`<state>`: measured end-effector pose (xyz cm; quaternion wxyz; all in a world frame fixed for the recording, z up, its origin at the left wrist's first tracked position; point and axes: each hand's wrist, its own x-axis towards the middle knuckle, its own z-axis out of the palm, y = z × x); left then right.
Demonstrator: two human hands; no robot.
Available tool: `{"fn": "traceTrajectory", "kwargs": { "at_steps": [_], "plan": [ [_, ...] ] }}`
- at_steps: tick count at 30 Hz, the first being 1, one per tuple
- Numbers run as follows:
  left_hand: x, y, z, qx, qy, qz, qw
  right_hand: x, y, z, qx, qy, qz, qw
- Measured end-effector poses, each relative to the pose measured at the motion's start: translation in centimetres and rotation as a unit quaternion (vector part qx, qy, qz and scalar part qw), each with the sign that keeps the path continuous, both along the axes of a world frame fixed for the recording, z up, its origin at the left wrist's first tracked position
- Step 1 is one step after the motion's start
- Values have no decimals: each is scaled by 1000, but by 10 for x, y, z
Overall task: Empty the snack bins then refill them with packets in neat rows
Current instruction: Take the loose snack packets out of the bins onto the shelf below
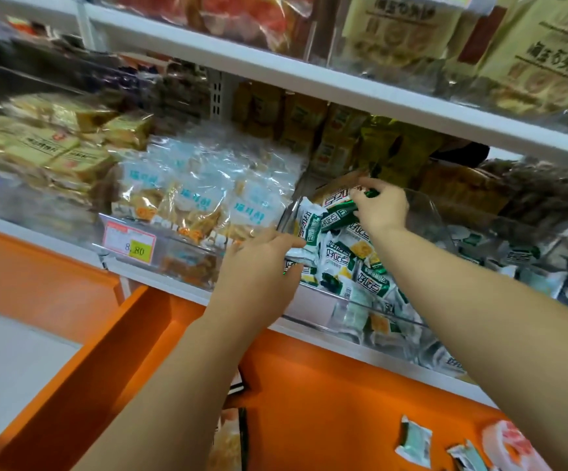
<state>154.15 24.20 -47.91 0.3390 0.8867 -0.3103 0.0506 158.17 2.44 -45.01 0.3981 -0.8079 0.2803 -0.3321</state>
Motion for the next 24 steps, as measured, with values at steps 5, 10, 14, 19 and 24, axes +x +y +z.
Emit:
{"fn": "traceTrajectory", "kwargs": {
  "at_steps": [5, 10, 14, 19, 24],
  "plan": [
    [2, 6, -4, 9, -1, -5, 1000, -49, 9, 11, 53, -140, -33, 988],
    [-6, 15, 2, 10, -13, -16, 1000, -137, 19, 28, 251, -241, 13, 938],
    [-20, 31, 2, 18, -22, -40, 999, -205, 36, 24, 280, -178, 90, 939],
    [-37, 67, -9, 67, 1, -59, 996, -243, 51, -7, 279, -20, 172, 945],
    [-25, 97, -41, 192, 57, -29, 979, -242, 68, -62, 287, 199, 222, 910]
  ]
}}
